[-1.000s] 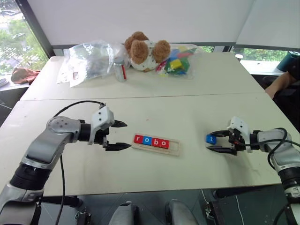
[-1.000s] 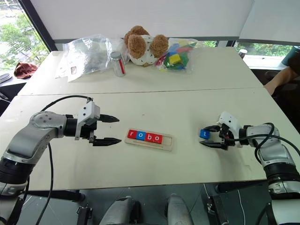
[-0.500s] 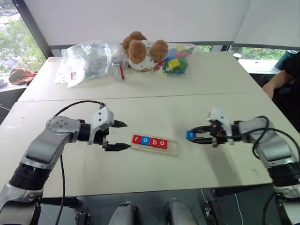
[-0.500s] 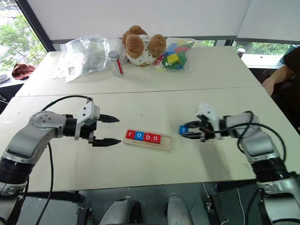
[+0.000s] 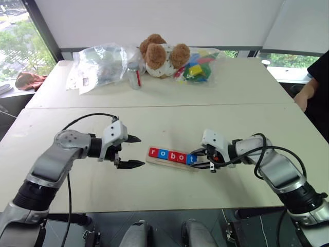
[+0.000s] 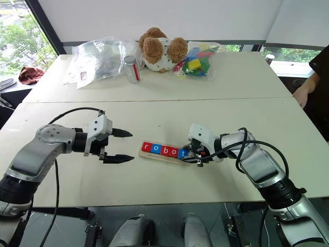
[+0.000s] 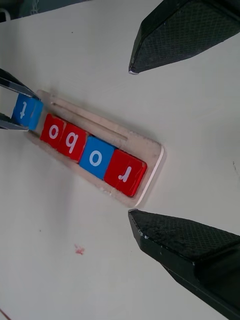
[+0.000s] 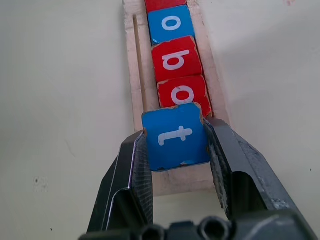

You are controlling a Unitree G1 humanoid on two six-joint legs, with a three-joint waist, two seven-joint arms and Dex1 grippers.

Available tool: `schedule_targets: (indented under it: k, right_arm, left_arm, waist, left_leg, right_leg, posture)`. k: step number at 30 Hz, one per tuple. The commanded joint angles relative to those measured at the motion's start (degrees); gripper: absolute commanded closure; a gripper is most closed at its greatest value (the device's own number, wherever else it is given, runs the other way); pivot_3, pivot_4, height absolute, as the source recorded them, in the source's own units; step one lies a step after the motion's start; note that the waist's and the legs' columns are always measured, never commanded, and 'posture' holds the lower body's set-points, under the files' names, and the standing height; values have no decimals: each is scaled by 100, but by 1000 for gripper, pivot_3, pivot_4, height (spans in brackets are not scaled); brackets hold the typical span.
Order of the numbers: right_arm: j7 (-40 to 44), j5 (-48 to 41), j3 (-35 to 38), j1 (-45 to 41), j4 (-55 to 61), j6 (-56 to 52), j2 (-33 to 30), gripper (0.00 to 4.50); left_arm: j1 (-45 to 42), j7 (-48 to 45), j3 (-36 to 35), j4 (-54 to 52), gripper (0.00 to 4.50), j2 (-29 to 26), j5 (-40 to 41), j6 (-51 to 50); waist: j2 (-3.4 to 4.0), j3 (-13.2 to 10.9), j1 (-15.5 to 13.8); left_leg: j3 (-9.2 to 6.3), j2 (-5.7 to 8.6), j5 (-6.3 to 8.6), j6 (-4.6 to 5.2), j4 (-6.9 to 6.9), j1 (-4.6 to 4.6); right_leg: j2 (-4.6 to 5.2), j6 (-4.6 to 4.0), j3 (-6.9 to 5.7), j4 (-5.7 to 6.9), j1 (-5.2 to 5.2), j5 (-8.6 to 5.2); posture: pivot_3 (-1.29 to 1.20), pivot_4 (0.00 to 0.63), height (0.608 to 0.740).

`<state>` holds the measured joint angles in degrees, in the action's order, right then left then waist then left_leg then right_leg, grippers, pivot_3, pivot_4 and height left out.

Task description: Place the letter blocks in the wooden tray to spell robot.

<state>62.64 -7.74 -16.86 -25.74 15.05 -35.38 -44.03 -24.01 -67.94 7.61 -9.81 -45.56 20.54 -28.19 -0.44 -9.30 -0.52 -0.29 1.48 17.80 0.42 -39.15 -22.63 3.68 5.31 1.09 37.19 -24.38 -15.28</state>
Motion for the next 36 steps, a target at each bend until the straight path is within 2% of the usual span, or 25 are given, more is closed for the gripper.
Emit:
schedule_targets:
  k: [1,16,36]
  right_arm:
    - [-12,47,48,-9,2,147,-92,3365]
    - [-30,208,7,4,-406,507,-54,3365]
    - [-80,181,-93,0,-331,412,201,3365]
  left_arm:
    - [-21,47,-51,-180,0,20,7,72]
    - [22,80,-7,-215,0,72,-2,81]
    - [-22,114,34,-164,0,116,-64,105]
  waist:
    - [0,0,0]
    - [0,0,0]
    - [0,0,1]
  left_leg:
    - [0,0,0,0,0,0]
    - [1,-1,0,0,-1,0]
    - [1,-1,0,1,-1,1]
  right_leg:
    - [-1,0,0,0,0,0]
    - [-6,0,-2,1,1,0]
    - [-7,0,-2,2,1,0]
  posture:
    - [0,150,740]
    - [0,150,740]
    - [0,150,740]
